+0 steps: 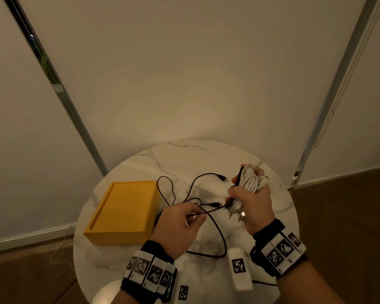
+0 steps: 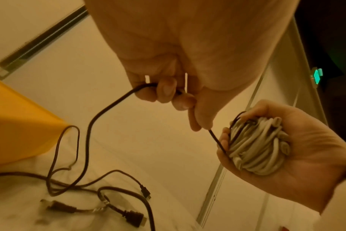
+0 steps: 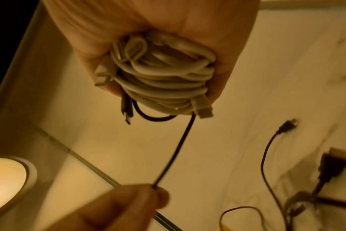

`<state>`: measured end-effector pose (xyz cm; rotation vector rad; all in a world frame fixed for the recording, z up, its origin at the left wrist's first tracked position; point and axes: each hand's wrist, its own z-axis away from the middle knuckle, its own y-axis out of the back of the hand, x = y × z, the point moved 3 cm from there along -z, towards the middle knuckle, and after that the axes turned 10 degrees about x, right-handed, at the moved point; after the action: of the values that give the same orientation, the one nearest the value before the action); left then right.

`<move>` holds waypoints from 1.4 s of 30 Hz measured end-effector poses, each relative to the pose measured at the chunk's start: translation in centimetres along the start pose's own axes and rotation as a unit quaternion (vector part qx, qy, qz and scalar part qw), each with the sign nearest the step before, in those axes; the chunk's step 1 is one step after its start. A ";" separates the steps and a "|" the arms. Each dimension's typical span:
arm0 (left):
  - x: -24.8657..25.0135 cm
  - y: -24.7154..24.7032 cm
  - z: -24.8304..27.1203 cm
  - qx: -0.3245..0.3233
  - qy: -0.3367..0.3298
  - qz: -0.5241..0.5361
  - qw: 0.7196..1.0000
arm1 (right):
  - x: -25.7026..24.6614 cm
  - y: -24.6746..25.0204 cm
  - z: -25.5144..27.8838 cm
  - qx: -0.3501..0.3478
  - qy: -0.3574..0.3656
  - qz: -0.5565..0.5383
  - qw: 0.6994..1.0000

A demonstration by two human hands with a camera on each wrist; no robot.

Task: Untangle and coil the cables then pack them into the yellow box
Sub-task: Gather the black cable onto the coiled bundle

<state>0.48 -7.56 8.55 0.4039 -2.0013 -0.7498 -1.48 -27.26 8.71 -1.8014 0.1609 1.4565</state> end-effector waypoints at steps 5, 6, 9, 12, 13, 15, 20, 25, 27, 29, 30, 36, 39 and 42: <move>1.5 -0.1 -0.3 -0.011 -0.121 -0.019 0.992 | -0.2 -1.2 0.9 -0.071 0.091 0.107 0.987; 1.9 -0.1 -0.4 -0.015 -0.133 -0.020 0.991 | 0.0 -1.3 1.1 -0.080 0.094 0.110 0.986; 2.3 0.0 -0.7 -0.018 -0.131 -0.018 0.991 | 0.4 -1.8 1.4 -0.095 0.084 0.111 0.986; 2.6 0.1 -0.7 -0.024 -0.128 -0.012 0.991 | 0.5 -2.1 1.7 -0.115 0.065 0.105 0.986; 2.7 0.1 -0.7 -0.025 -0.133 -0.007 0.991 | 0.6 -2.1 1.7 -0.119 0.050 0.096 0.987; 3.0 0.2 -0.7 -0.028 -0.140 0.010 0.990 | 1.0 -2.0 1.7 -0.123 0.012 0.071 0.990; 3.4 0.7 -0.6 -0.023 -0.122 0.069 0.990 | 1.9 -1.7 2.0 -0.133 -0.086 0.036 0.987; 3.1 1.3 -1.0 -0.028 -0.038 0.154 0.987 | 2.4 -2.5 3.2 -0.162 -0.157 -0.015 0.974; 3.0 1.6 -1.1 -0.021 -0.033 0.161 0.986 | 2.6 -2.7 3.6 -0.169 -0.183 -0.033 0.968; 2.9 1.9 -1.1 -0.005 -0.038 0.166 0.985 | 2.5 -3.0 3.8 -0.178 -0.201 -0.049 0.962; 3.0 1.9 -1.1 -0.001 -0.042 0.168 0.985 | 2.3 -3.1 4.0 -0.182 -0.208 -0.065 0.959; 3.1 2.0 -1.0 -0.023 -0.049 0.196 0.979 | 1.6 -3.6 4.8 -0.227 -0.229 -0.120 0.939; 3.1 2.0 -0.9 -0.035 -0.052 0.199 0.978 | 1.6 -3.3 4.5 -0.267 -0.211 -0.091 0.936; 2.9 2.4 -1.0 -0.029 -0.042 0.208 0.977 | 1.5 -3.1 4.6 -0.299 -0.191 -0.043 0.934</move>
<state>-0.14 -7.67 12.34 -0.0854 -2.0441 -0.5637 -2.82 -21.63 8.87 -1.8946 -0.6146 1.8918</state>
